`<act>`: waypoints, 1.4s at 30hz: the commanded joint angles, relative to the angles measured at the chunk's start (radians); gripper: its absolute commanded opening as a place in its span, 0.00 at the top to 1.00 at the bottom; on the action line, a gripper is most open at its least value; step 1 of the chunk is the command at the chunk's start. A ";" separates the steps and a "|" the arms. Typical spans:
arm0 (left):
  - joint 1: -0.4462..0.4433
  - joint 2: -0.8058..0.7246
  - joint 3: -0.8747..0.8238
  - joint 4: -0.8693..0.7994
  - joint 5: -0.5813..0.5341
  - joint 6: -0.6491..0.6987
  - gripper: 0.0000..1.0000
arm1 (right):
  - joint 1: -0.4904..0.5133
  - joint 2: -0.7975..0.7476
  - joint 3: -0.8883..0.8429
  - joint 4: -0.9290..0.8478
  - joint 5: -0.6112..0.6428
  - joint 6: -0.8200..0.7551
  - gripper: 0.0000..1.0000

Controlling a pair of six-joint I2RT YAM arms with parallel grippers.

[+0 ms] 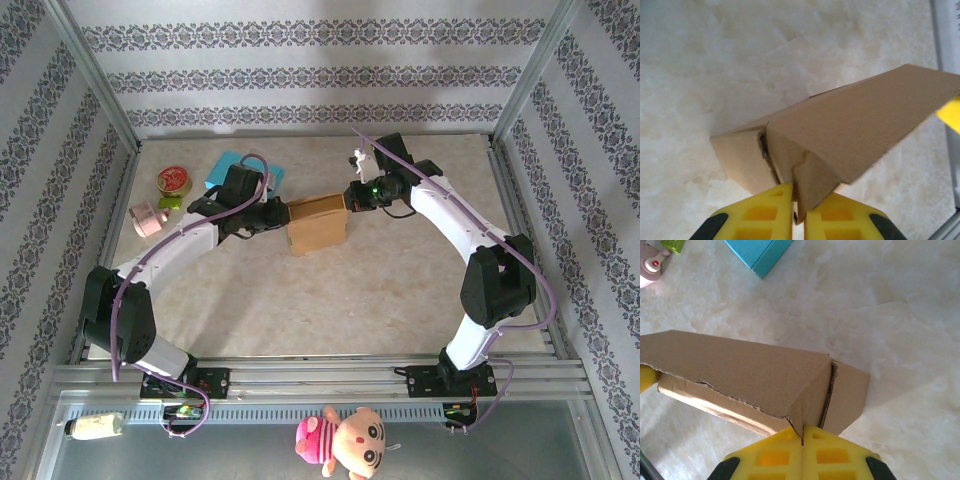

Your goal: Fold the paper box

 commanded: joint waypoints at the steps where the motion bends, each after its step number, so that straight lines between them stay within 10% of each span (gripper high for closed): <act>1: -0.016 0.034 -0.042 -0.130 -0.034 0.024 0.87 | 0.028 0.029 -0.028 -0.053 -0.047 0.015 0.97; 23: -0.016 -0.133 0.071 -0.170 -0.141 0.062 0.43 | 0.019 -0.085 0.049 -0.034 -0.034 0.081 0.66; 32: -0.016 -0.072 0.111 -0.024 -0.152 -0.054 0.45 | 0.014 -0.045 0.117 0.006 0.016 0.100 0.62; 42: -0.016 0.019 0.125 -0.051 -0.062 -0.055 0.68 | 0.040 -0.003 0.073 0.002 -0.005 0.075 0.81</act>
